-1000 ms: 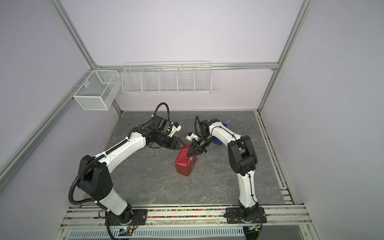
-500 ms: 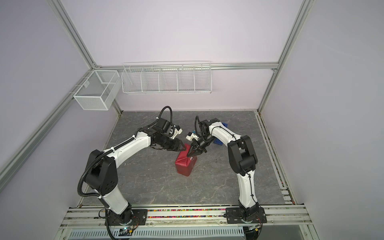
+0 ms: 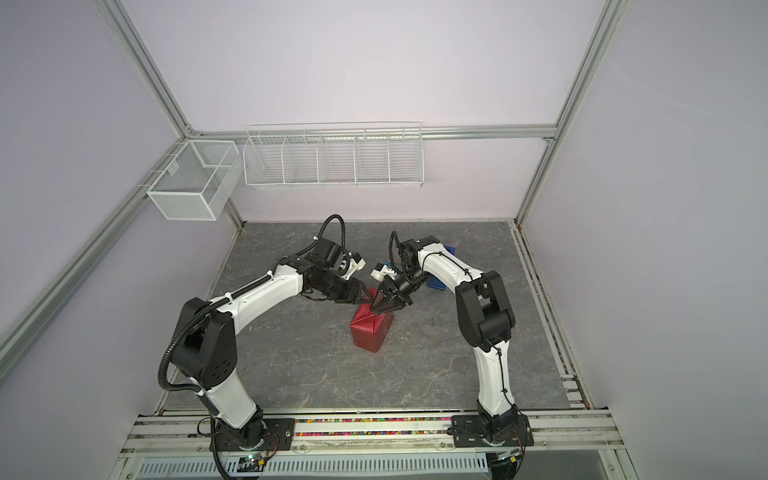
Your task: Wrap the gift box in paper
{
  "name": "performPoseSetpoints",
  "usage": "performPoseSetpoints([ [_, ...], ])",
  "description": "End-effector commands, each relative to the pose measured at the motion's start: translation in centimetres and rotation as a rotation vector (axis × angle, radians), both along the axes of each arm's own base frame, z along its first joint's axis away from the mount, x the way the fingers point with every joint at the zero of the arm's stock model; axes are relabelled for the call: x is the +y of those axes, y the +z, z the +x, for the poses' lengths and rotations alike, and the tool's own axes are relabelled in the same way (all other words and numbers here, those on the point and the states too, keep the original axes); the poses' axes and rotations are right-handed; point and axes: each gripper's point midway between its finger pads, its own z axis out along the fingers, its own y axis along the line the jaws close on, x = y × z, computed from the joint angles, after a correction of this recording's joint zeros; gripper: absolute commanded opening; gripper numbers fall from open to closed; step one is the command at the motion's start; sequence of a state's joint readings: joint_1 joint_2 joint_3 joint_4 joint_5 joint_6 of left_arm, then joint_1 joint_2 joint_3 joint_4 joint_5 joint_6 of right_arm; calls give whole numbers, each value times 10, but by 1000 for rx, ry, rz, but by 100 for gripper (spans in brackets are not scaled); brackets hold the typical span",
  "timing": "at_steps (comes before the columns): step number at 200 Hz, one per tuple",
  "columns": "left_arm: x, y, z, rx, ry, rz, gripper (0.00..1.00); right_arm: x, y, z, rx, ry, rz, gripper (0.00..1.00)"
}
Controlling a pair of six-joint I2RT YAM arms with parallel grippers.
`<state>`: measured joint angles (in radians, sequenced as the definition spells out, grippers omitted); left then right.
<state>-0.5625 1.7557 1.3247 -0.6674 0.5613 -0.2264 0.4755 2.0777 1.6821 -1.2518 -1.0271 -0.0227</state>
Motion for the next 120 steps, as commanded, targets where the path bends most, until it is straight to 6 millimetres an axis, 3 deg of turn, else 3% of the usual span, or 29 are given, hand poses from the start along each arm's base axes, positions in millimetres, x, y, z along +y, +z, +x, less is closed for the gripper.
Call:
performPoseSetpoints([
  [1, 28, -53, -11, 65, 27, 202, 53, -4, -1, -3, 6, -17, -26, 33],
  [33, 29, -52, -11, 62, 25, 205, 53, -6, 15, -7, -16, -40, -4, 32],
  [120, 30, -54, -12, 70, 21, 215, 52, -16, 14, -18, -6, -77, -39, 19],
])
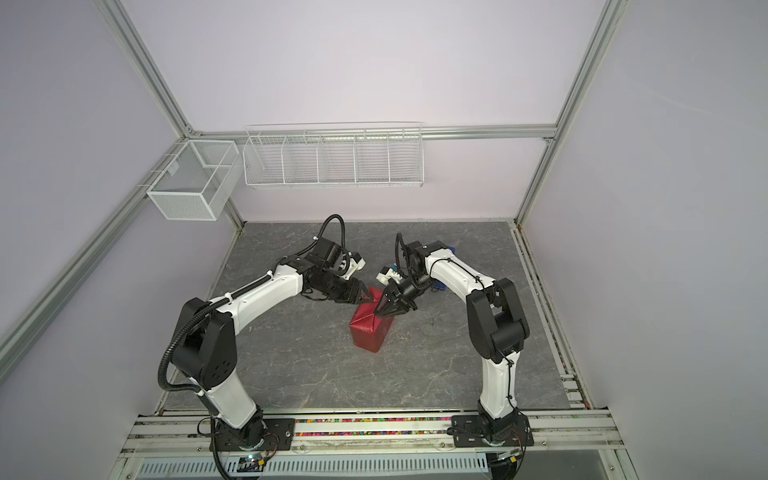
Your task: Wrap the gift box in paper
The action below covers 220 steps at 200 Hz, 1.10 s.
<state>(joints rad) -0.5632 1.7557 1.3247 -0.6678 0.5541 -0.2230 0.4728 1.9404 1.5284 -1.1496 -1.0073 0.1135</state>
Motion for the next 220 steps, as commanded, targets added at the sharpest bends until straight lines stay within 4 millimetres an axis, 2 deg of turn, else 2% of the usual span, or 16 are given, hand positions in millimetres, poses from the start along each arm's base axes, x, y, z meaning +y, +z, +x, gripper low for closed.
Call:
performPoseSetpoints([
  [1, 30, -54, -13, 75, 21, 210, 52, -5, 7, -2, -24, -12, -1, 18],
  [38, 31, -55, -14, 77, 21, 215, 52, -10, 2, -4, -28, -24, -38, 7],
  [80, 32, -57, -14, 81, 19, 223, 52, -17, -4, -11, -30, -33, -85, 7],
  [167, 33, -60, -15, 88, 20, 231, 52, -26, -30, -17, 5, -51, -161, 8],
  [187, 33, -58, -15, 86, 21, 228, 51, -29, -30, -18, 5, -60, -165, 13],
  [220, 32, -58, -14, 88, 22, 227, 51, -31, -28, -20, 3, -74, -167, 14],
])
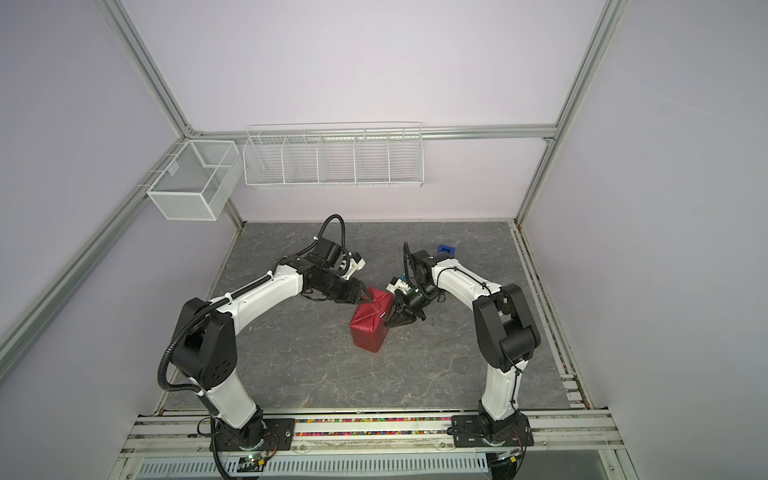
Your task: Wrap the gift box in paper
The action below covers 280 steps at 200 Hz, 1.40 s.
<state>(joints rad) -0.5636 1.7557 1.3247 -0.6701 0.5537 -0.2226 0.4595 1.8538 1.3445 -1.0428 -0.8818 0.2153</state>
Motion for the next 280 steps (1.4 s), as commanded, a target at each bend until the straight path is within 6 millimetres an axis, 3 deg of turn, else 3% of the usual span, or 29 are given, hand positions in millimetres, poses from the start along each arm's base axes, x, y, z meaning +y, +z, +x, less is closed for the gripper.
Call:
performPoseSetpoints([
  [1, 32, -58, -14, 86, 23, 225, 51, -6, 7, -5, -8, -15, -18, 14],
  [47, 31, -58, -15, 91, 20, 220, 51, -15, -3, -6, -24, -39, -86, 18],
  [84, 30, -56, -15, 87, 17, 218, 51, -33, 20, 5, -156, -117, -188, 21],
  [113, 30, -56, -15, 86, 15, 218, 51, -21, 46, 17, -268, -159, -186, 17],
  [154, 30, -57, -17, 89, 13, 217, 50, 5, 56, 29, -338, -168, -181, 15],
  [216, 30, -57, -18, 93, 10, 216, 50, 35, 37, 30, -320, -105, -201, 14],
  [256, 31, -56, -19, 91, 8, 220, 50, 19, 18, 30, -338, -92, -311, 14],
  [280, 31, -57, -19, 93, 10, 222, 50, 13, 14, 19, -320, -88, -320, 13],
])
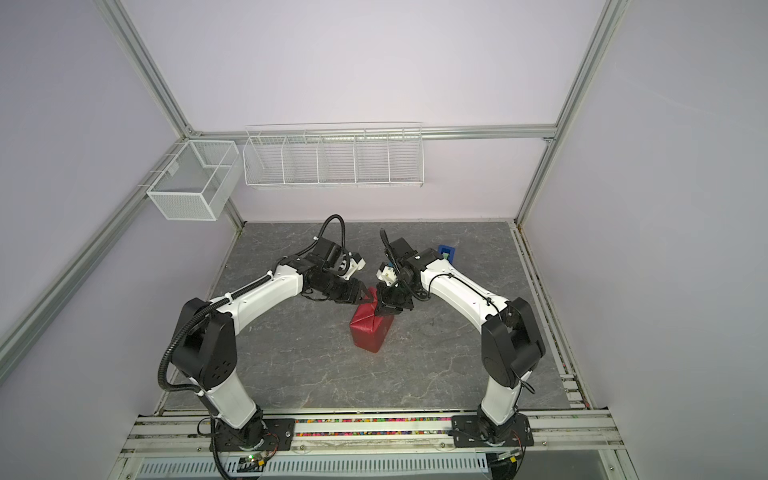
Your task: Wrap the gift box in paper
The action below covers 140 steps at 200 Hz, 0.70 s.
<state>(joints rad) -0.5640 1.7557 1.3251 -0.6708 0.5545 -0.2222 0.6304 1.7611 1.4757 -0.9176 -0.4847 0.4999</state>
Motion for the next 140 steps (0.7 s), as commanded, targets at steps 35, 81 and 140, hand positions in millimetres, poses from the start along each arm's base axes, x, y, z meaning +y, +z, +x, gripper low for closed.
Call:
performPoseSetpoints([
  [35, 31, -59, -18, 95, 12, 223, 50, -28, -11, -18, -4, -30, -100, 12],
  [81, 31, -58, -18, 97, 10, 224, 50, -32, -11, -25, -3, -45, -91, 12],
  [140, 30, -56, -17, 95, 12, 221, 50, -27, 2, -10, -79, -122, -39, 12],
])
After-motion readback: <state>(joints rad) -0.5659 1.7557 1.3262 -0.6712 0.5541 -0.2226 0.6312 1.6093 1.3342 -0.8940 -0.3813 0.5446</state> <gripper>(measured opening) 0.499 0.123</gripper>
